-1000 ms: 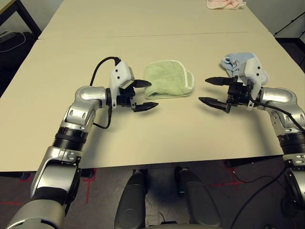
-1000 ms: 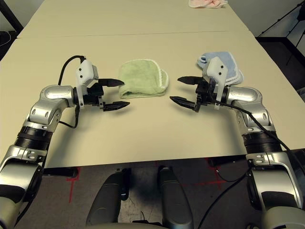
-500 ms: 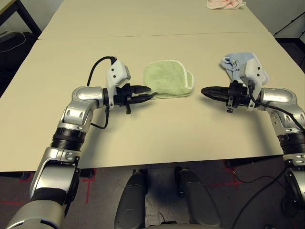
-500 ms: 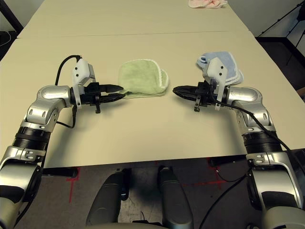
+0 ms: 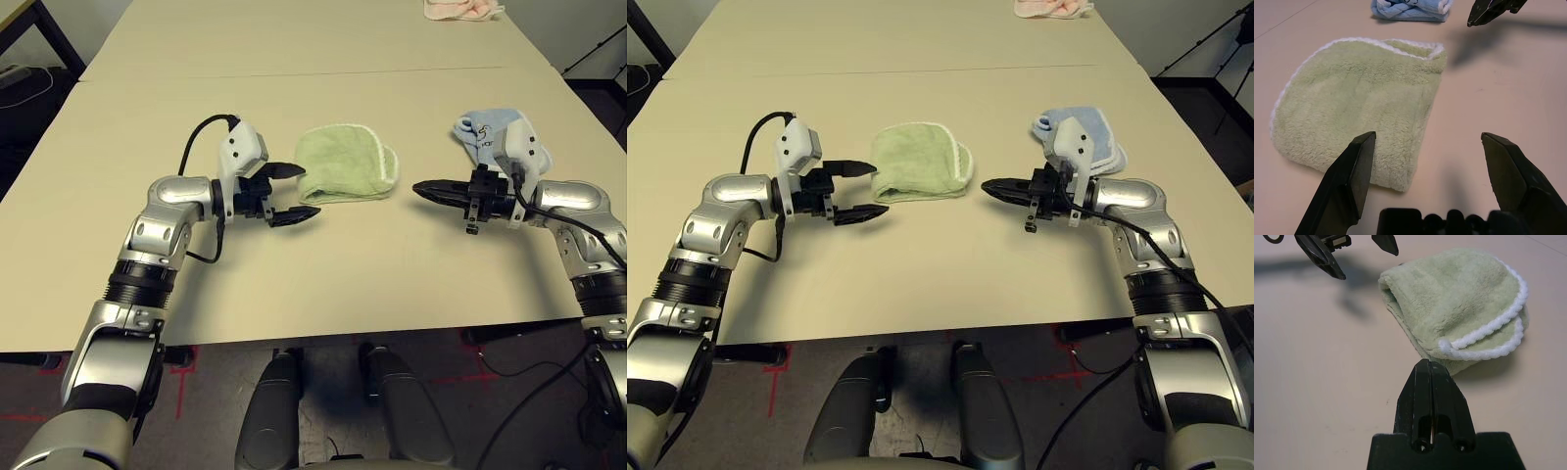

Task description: Fold the towel and set it aside.

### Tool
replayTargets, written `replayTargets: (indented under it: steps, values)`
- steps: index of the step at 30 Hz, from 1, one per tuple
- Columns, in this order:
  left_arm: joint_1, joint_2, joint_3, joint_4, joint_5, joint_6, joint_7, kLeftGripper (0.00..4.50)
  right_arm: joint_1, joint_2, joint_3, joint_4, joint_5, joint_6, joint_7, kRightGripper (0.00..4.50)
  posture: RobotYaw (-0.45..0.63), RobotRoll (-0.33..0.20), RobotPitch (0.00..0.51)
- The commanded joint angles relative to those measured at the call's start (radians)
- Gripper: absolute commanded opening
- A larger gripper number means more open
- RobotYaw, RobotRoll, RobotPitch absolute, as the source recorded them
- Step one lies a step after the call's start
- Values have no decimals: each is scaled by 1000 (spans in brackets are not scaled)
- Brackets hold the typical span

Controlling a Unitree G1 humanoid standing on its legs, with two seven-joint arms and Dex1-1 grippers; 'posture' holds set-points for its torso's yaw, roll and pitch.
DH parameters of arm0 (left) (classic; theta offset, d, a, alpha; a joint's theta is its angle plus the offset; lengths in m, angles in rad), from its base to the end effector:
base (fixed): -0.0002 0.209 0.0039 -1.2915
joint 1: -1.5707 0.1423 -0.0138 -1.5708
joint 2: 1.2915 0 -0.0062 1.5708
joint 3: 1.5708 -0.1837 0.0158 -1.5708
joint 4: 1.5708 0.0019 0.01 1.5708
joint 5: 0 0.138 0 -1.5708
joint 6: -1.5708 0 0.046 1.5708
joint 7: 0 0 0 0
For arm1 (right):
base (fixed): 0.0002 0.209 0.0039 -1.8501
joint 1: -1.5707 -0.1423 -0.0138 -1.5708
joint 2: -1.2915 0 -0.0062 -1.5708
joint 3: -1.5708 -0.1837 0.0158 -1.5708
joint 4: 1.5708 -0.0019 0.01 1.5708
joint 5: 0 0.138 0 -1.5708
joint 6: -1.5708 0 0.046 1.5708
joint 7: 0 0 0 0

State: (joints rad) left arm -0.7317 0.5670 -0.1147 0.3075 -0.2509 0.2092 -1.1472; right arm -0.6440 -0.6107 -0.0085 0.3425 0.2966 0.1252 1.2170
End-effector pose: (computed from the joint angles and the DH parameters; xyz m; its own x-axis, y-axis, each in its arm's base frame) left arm 0.3173 0.2134 0.1923 0.4080 -0.8841 -0.2276 0.8920 0.3329 0.3058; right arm 0.3051 -0.2516 0.1820 0.4456 0.8808 -0.1604 -0.8740 0.3891 -0.2911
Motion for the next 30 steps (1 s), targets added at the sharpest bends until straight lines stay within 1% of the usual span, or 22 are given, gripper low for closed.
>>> replayTargets:
  steps: [1, 6, 10, 15, 16, 17, 19, 24, 30]
  values:
    - [-4, 1, 1, 11, 4, 17, -6, 4383, 2, -7, 0, -18, 8, 6, 5, 0, 91, 0, 170]
    - [-5, -4, 9, 9, -16, 37, -19, 4383, 6, -8, -2, -23, 9, 8, 4, 0, 88, 0, 172]
    - [-10, -10, 15, 18, -15, 17, -19, 4383, 8, -11, -3, -25, 10, 9, 4, 0, 87, 0, 175]
    - [-23, -16, 16, 40, 10, -21, -6, 4383, 7, -14, -3, -24, 9, 8, 7, 0, 88, 0, 176]
    - [-26, -16, 14, 42, 20, -20, 6, 4217, 7, -14, -3, -24, 10, 8, 7, 0, 89, 0, 175]
    - [-28, -16, 11, 44, 26, -16, 14, 4249, 7, -15, -3, -23, 10, 8, 8, 0, 90, 0, 174]
    - [-28, -17, 9, 44, 26, -12, 13, 4494, 6, -14, -2, -23, 10, 8, 7, 0, 90, 0, 174]
    - [-20, -18, 25, 24, -17, 27, -16, 4494, 4, -12, -1, -23, 9, 8, 5, 0, 90, 0, 175]
    - [-24, -17, 27, 24, -21, 32, -17, 4494, 5, -12, -1, -24, 9, 9, 4, 0, 89, 0, 175]
